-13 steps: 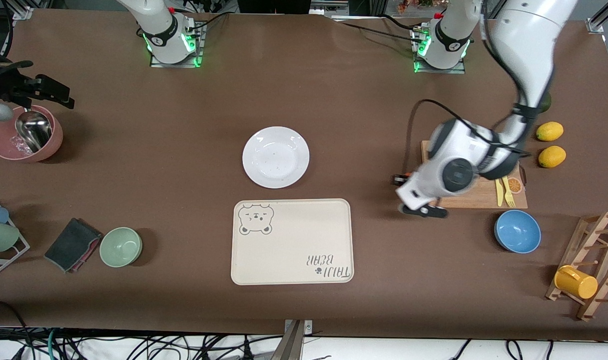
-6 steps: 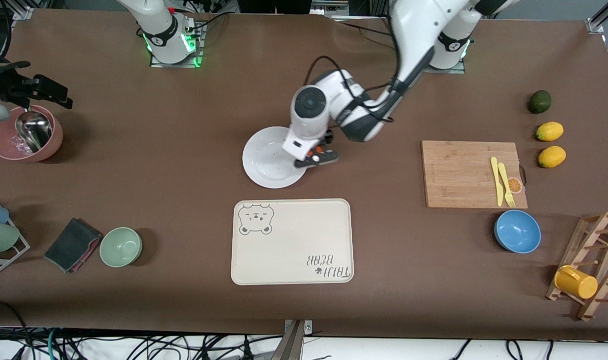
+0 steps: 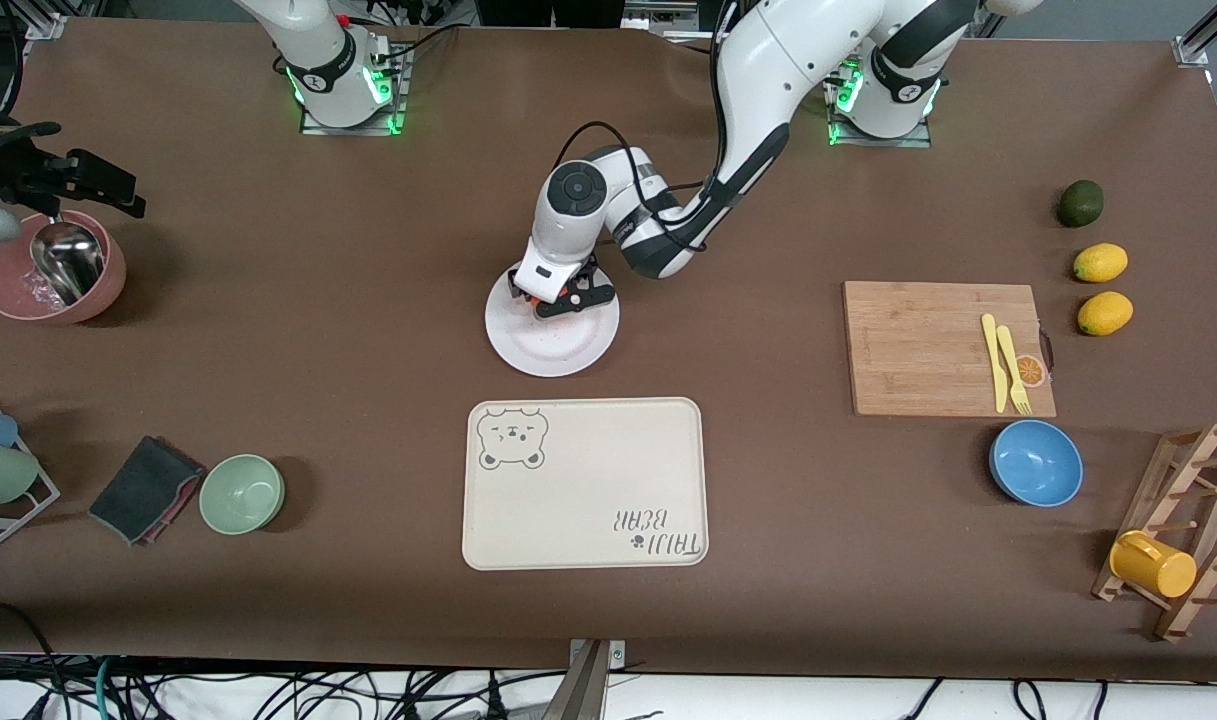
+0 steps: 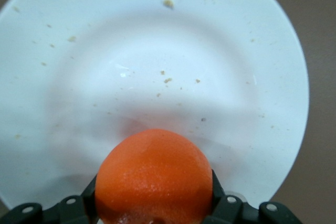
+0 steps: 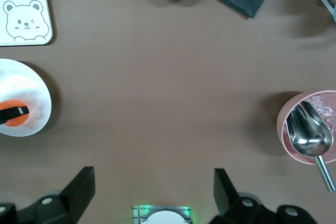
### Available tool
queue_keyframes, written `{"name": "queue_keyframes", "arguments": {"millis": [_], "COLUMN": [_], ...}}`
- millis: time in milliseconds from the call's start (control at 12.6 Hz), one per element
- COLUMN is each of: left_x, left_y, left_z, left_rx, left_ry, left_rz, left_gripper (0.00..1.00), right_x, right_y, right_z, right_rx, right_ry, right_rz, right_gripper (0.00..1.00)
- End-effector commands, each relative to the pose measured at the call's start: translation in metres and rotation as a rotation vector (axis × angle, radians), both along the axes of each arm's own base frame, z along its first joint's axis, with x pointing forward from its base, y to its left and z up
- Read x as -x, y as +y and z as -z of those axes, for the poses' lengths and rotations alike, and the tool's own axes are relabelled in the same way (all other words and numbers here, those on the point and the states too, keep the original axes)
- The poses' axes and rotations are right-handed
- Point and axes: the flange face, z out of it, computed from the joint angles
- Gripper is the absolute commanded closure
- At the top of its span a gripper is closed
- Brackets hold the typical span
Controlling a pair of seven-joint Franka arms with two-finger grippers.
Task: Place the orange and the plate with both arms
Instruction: 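Carry the orange with the left gripper onto the white plate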
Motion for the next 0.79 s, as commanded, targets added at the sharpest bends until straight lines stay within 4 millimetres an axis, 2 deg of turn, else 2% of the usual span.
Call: {"name": "queue_keyframes", "arguments": {"millis": [0,79,159,397,635,715], "left_x": [-0.007,-0.011,-0.019,-0.039,-0.069,-0.085], "left_y": [-0.008,-0.005,-0.002,0.025,0.069,0.087], "left_z": [-0.007,-0.012,-0.025,-0.055,-0.079,-0.092], "left_rx": [0.013,0.010,0.012,-0.068,-0.140,-0.151], "left_ry": [-0.017,-0.015,-0.028,0.004,0.060,0.081], "left_rz": [-0.009,-0.017,-0.023,-0.007,0.058,0.072], "left_gripper": [0.00,0.00,0.00,0.00,0.00,0.00], "right_x": [-0.002,-0.002,-0.002,-0.002,-0.002,-0.002], "right_y": [0.002,0.002,0.002,0.002,0.004,0.003], "right_z": [-0.005,-0.005,-0.005,-0.005,-0.006,-0.005], "right_rx": [0.009,0.009,0.009,0.009,0.006,0.006], "right_ry": [-0.005,-0.007,-0.005,-0.005,-0.008,-0.007], "right_rz": [-0.010,-0.009,-0.010,-0.012,-0.012,-0.010], "right_gripper": [0.00,0.00,0.00,0.00,0.00,0.00]}}
